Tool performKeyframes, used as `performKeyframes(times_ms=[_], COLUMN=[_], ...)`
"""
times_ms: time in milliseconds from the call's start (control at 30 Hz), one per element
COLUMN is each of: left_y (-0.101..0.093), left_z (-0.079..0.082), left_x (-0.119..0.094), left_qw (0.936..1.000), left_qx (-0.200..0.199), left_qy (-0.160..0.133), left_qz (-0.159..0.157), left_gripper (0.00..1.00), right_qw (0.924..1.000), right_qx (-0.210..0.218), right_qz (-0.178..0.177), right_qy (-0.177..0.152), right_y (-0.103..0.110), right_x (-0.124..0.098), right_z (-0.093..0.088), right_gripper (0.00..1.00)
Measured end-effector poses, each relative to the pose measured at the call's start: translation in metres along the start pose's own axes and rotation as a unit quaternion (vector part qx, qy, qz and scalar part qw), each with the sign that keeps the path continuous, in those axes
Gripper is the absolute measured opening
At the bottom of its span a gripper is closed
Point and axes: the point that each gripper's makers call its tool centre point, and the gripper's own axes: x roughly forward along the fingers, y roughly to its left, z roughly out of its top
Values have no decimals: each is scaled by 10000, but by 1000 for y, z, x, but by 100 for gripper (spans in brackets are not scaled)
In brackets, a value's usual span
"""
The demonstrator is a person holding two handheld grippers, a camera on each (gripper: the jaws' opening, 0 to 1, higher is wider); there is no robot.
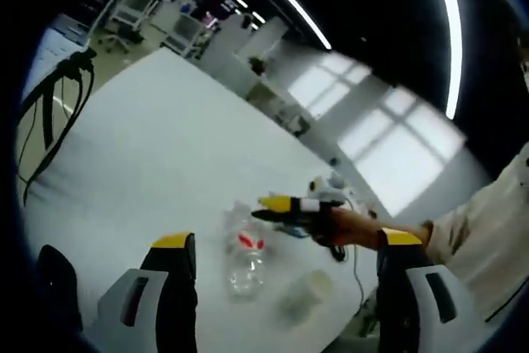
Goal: Arrange the tabletop items into an orderly group along one side of the table until the central work area is clear of visible clutter.
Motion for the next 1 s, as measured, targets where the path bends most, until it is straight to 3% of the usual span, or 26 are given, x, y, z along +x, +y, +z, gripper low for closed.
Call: performKeyframes(times_ms=[133,467,667,733,1000], left_y=[0,2,2,4,8], left_z=[-3,-15,-19,-22,-26], left_x=[9,28,34,36,40], left_qw=[9999,9992,9989,9988,9984], left_qx=[-40,-16,-63,-50,-62], left_qy=[48,296,338,393,475], left_qz=[-102,-251,-321,-298,-291], left_gripper=[87,85,84,84,83], right_qw=[9984,9940,9948,9925,9935], right_qx=[540,1036,987,1169,1030], right_qz=[142,313,163,230,360], right_qy=[-60,-171,-213,-282,-333], right_y=[-1,-10,-27,-28,-20], right_x=[6,21,27,26,24], right_z=[0,3,4,6,7], right_gripper=[52,40,22,22,20])
